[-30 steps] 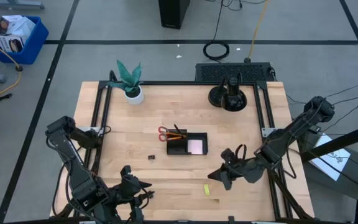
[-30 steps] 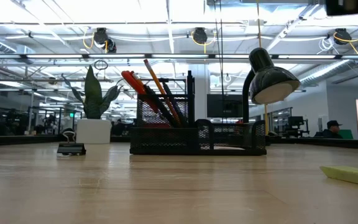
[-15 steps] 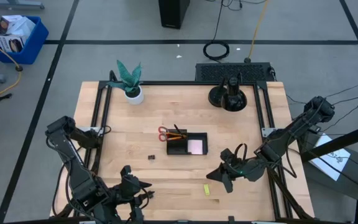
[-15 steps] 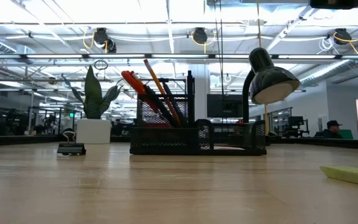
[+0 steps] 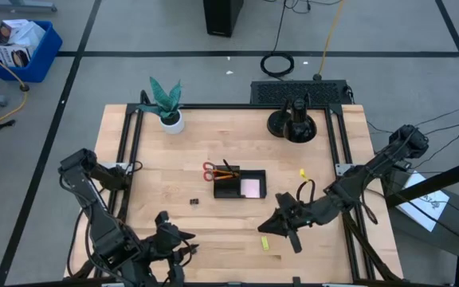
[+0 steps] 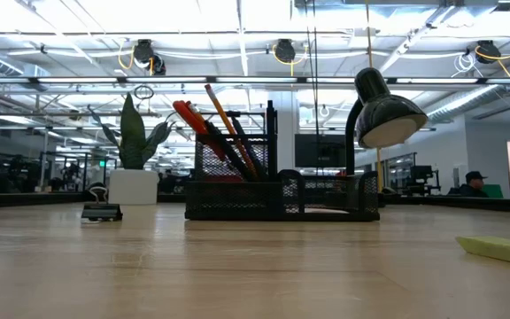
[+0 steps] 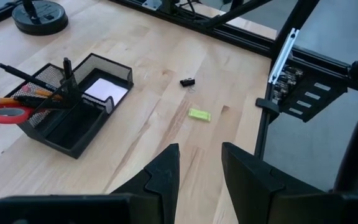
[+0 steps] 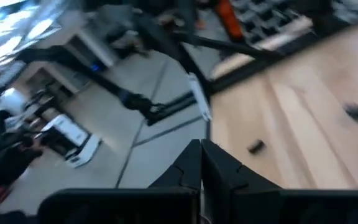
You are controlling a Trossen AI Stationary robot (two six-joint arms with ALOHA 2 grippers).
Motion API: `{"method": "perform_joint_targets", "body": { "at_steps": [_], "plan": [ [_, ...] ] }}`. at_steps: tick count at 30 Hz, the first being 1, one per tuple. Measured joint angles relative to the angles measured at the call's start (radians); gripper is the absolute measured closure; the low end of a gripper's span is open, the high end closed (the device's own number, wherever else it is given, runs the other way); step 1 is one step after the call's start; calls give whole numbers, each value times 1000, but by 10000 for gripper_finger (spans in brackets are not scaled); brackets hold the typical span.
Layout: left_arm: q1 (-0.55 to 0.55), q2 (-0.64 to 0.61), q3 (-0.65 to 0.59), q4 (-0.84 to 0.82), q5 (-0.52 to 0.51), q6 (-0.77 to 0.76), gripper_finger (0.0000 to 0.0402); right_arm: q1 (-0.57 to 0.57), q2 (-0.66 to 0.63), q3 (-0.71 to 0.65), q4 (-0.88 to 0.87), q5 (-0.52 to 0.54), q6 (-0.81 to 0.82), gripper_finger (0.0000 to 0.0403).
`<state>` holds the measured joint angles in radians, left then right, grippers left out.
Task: Pick and place office supplies into organizer
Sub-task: Put the green eraser into the desk organizer
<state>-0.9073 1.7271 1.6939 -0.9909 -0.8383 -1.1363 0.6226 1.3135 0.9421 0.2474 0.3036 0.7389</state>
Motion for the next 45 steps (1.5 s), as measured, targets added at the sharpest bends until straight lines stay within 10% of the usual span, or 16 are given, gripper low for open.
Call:
{"method": "perform_joint_targets", "body": {
  "at_steps": [23, 35, 45],
  "plan": [
    [54, 0, 0, -2, 10, -14, 277, -77, 92, 163, -124, -257, -104, 373],
    [56, 0, 0, -3, 37, 3, 277, -101, 278, 609, -781, -294, -83, 373],
    [56, 0, 0, -8, 37, 29, 277, -104, 433, 673, -1026, -534, 204, 373]
  ]
}}
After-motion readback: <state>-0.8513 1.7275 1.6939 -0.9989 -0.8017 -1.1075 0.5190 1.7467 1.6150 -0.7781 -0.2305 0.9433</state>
